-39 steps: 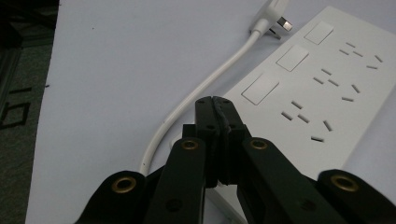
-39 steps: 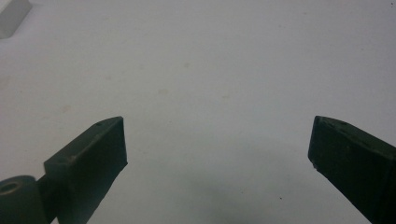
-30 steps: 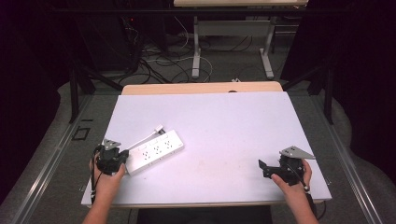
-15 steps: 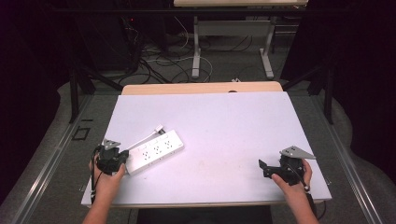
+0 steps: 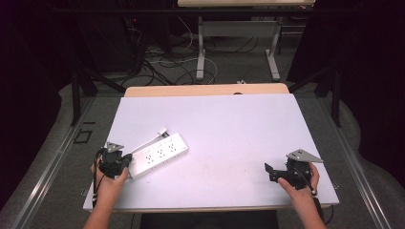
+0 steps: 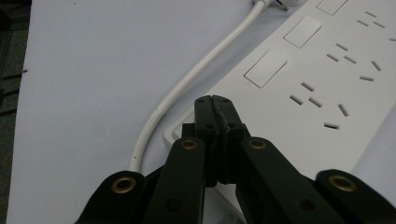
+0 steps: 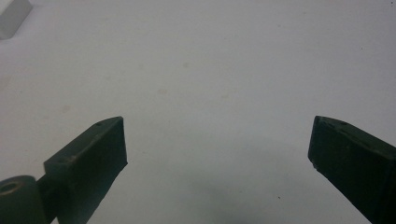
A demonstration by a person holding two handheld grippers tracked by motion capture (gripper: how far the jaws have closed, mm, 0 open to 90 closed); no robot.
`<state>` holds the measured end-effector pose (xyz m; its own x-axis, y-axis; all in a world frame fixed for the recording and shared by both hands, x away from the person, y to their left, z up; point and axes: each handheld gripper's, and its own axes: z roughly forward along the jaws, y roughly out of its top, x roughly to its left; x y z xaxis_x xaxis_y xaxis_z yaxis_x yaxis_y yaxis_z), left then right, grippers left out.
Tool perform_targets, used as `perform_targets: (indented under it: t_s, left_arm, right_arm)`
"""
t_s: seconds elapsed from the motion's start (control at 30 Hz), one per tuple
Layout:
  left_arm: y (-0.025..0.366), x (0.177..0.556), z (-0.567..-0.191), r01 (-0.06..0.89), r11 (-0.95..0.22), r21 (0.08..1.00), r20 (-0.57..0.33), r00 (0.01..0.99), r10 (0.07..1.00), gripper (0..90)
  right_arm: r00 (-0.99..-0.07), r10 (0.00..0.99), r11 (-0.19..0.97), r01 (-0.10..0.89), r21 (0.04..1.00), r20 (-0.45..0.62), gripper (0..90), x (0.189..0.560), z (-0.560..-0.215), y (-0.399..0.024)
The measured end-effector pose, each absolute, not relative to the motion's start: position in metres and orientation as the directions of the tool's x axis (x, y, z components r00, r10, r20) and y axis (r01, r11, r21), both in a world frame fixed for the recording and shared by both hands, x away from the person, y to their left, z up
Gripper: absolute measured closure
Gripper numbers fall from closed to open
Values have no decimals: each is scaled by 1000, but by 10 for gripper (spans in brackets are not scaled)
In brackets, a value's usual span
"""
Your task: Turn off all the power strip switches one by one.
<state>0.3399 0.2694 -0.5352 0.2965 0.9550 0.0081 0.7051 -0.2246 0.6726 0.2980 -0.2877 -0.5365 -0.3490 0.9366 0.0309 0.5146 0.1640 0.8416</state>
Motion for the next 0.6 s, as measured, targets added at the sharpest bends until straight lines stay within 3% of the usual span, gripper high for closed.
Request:
perform_targets:
  t_s: [0.6]
  left_arm:
    - [264, 334, -536, 667, -210, 715, 1, 299, 954, 900]
  right_arm:
    - [-343, 938, 155, 520, 840, 40, 38, 298, -537, -288]
